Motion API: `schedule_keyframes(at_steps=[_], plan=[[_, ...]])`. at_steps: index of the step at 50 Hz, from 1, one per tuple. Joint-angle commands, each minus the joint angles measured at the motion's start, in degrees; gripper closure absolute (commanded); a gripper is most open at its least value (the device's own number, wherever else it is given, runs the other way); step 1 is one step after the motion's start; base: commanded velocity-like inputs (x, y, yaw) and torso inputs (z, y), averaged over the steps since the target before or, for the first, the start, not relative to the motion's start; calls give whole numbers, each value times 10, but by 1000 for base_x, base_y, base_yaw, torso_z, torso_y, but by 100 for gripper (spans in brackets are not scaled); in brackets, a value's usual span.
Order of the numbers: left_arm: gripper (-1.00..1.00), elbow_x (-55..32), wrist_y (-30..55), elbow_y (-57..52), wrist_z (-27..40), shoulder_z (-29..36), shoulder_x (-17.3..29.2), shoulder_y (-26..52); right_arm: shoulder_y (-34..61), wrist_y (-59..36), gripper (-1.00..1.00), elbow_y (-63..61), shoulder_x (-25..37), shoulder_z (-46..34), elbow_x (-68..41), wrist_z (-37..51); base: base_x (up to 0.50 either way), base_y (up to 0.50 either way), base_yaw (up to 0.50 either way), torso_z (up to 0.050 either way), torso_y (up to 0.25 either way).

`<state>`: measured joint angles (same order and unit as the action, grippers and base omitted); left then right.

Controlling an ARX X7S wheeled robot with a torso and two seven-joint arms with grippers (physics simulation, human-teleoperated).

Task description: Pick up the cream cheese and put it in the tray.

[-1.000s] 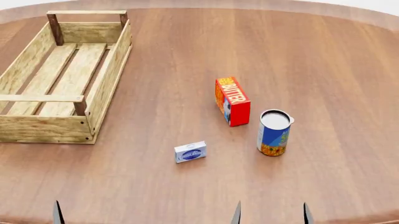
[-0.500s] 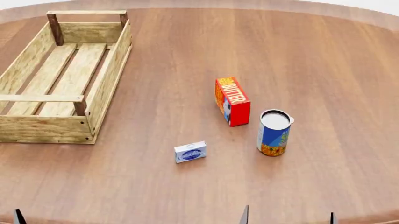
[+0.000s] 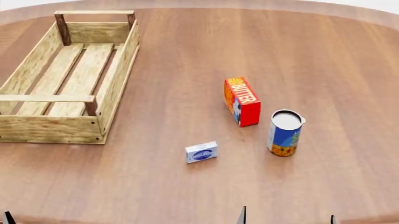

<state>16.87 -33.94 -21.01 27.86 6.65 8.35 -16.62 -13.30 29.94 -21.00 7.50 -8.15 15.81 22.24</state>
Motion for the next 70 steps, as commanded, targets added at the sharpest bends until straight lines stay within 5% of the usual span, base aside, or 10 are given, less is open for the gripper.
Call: schedule_keyframes(at_steps=[1, 70], plan=[[-100, 2, -1, -2, 10, 2, 5, 0, 0, 0, -100, -2, 5, -9, 6, 8, 0, 125, 0, 0, 0], [-100, 11, 17, 2, 39, 33, 30, 7, 13, -32, -100, 5, 33, -48, 14, 32, 4, 147, 0, 0, 0]])
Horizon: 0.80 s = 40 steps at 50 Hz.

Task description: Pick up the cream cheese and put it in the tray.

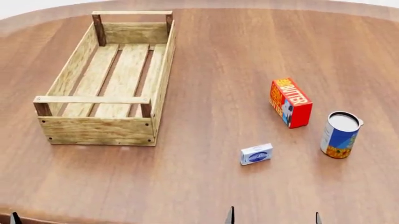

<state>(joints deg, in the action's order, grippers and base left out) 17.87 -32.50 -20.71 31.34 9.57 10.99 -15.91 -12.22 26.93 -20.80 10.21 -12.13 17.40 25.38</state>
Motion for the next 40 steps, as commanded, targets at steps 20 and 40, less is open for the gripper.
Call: schedule_keyframes(at_steps=[20, 40], plan=[[-100, 1, 7, -3, 12, 10, 9, 2, 4, -6, -100, 1, 14, -18, -7, 4, 89, 123, 0, 0, 0], [-100, 0, 8, -3, 21, 13, 15, 4, 2, -12, -100, -5, 19, -25, -2, 11, 136, 123, 0, 0, 0]])
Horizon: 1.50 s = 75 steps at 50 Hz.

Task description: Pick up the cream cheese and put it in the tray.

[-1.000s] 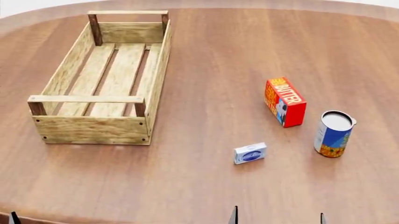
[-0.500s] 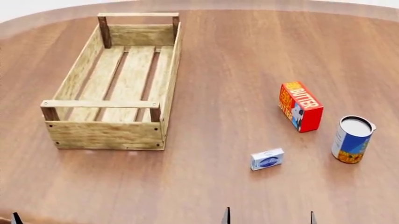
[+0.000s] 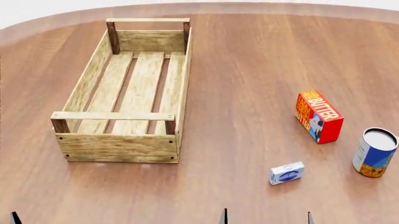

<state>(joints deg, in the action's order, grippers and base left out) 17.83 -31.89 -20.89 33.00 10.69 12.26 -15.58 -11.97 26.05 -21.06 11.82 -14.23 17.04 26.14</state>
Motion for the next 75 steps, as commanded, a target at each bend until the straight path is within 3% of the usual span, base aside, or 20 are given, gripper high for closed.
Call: schedule_keyframes(at_steps=[1, 75], plan=[[-100, 0, 2, -2, 5, 3, 3, 1, 0, -4, -100, -2, 3, -4, 2, 3, 137, 121, 0, 0, 0], [-100, 2, 17, -4, 29, 18, 21, 6, 10, -14, -100, 0, 24, -22, -25, 25, 157, 189, 0, 0, 0]])
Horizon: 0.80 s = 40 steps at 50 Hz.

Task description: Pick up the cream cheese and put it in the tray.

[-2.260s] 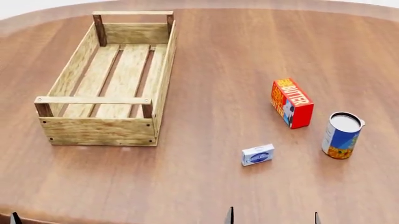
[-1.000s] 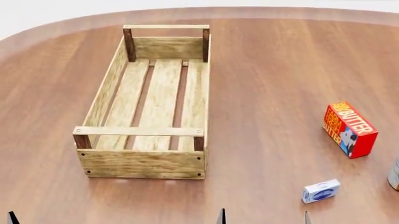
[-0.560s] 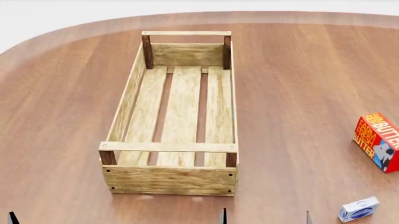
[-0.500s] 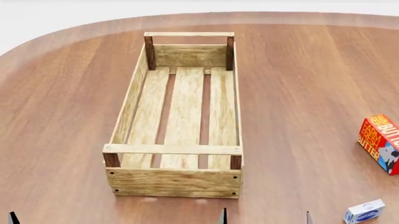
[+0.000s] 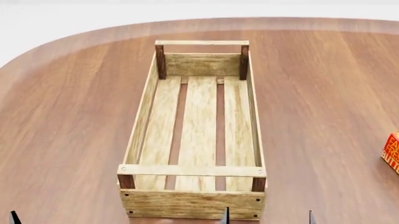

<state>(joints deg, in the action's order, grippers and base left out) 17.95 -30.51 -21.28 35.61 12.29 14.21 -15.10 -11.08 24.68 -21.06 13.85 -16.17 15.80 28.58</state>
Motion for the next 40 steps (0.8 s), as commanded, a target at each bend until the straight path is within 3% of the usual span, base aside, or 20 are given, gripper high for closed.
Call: schedule_keyframes(at_steps=[1, 40], plan=[[-100, 1, 3, -1, 3, 3, 2, 1, 2, -2, -100, 2, 4, -4, -10, 0, 188, 0, 0, 0, 0], [-100, -2, 4, -1, 16, 10, 11, 2, 2, -4, -100, -4, 13, -14, -4, 11, 208, 0, 0, 0, 0]])
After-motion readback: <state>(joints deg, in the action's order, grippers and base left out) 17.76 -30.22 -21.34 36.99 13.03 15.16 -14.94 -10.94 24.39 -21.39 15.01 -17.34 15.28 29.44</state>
